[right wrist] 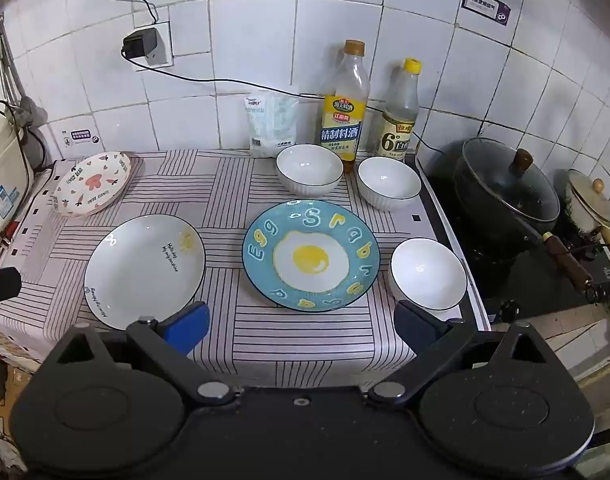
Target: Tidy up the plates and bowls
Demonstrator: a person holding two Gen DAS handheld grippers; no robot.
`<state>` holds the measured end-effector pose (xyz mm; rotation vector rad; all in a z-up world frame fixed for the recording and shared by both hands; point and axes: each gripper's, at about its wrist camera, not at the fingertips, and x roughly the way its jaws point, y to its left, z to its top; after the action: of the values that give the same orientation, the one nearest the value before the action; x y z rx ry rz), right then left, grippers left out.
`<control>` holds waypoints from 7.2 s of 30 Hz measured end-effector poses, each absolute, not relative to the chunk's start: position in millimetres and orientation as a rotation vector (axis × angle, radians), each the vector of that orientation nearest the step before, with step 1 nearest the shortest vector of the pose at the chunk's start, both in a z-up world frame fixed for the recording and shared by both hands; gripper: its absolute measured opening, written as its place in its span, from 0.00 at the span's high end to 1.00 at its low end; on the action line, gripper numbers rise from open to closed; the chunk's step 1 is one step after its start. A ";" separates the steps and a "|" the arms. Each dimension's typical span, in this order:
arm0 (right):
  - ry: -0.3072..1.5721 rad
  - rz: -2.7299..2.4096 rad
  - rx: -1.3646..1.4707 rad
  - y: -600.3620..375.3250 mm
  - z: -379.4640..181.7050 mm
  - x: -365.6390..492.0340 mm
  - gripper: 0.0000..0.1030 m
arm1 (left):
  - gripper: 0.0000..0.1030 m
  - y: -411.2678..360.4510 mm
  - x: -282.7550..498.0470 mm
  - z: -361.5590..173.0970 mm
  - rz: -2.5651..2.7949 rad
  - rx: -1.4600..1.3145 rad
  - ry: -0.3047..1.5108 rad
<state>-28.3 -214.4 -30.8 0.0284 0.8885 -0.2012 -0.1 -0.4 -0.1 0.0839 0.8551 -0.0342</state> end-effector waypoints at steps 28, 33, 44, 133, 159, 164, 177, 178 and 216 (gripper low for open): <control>0.833 -0.185 0.065 -216.2 -39.5 -42.1 0.03 | 0.00 -11.6 -23.6 -20.5 -0.100 0.102 0.843; 0.814 -0.194 0.058 -215.3 -39.1 -43.0 0.03 | 0.00 -10.4 -21.7 -22.3 -0.102 0.102 0.838; 0.810 -0.196 0.025 -210.2 -40.9 -44.5 0.03 | 0.00 -4.0 -20.3 -25.3 -0.067 0.114 0.801; 0.862 0.148 0.451 -186.3 -237.6 96.3 0.84 | 0.72 69.9 179.5 -217.7 -0.436 0.117 1.030; 0.752 0.202 0.366 -204.2 -200.3 138.5 0.80 | 0.69 51.1 252.5 -181.5 -0.557 0.112 1.042; 0.734 0.204 0.407 -213.9 -208.0 169.0 0.80 | 0.66 39.9 289.1 -199.6 -0.559 0.091 1.138; 0.814 0.174 0.287 -206.3 -228.4 214.9 0.78 | 0.65 25.5 317.6 -217.8 -0.525 0.145 1.172; 0.816 0.170 0.284 -206.0 -229.4 215.5 0.77 | 0.66 23.8 315.3 -218.3 -0.524 0.158 1.162; 0.673 -0.020 0.244 -231.8 -93.5 56.7 0.45 | 0.34 -101.0 218.4 -66.7 -0.679 0.249 0.940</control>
<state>56.7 -231.8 -93.5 0.2436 0.6729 -0.0198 218.4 -101.0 -66.7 0.2487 0.9398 -0.6786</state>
